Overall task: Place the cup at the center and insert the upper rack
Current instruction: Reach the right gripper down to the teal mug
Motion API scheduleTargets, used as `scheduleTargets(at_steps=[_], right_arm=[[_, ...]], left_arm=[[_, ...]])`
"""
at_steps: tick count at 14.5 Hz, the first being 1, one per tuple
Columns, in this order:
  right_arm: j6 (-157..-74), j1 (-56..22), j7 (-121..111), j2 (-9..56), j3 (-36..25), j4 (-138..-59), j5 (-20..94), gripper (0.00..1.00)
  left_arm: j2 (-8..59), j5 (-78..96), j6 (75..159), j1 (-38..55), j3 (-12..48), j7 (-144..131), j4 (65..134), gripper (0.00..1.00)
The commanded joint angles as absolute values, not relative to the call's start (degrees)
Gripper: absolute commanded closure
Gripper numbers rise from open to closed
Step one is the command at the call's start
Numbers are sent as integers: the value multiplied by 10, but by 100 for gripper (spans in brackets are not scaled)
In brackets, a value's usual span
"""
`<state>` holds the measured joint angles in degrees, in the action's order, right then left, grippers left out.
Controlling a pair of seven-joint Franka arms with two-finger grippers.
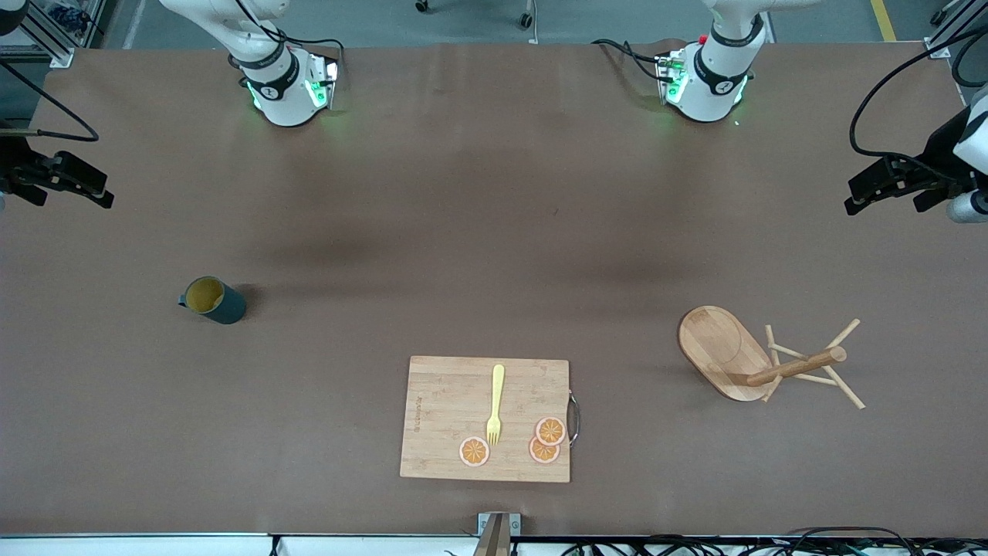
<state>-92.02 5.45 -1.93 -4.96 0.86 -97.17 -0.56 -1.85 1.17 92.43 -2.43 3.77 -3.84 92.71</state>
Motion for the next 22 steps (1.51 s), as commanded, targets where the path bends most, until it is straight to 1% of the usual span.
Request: scheduleTargets(at_steps=[1,8,16,19,21,22], right_arm=[[-926,68,-18,-65,18,-989,-10,0],[-929,71,-18,-54,16,-989,-10,0],[-956,71,-11,62,15,-990,-10,0],[-985,70,-10,105,15,-997,-10,0],[-1029,71,-9,119,15,-1033,-10,0],[-1064,71,-9,120,15,-1061,-10,0]], left_arm=[[-23,0,914,-24,40,-35,920,0],[-20,1,914,-25,40,-34,917,0],[-20,0,915,-25,40,-34,916,0],[-19,0,915,-25,40,-34,916,0],[-19,1,915,-25,40,-37,916,0],[-19,0,915,-25,40,-37,916,0]])
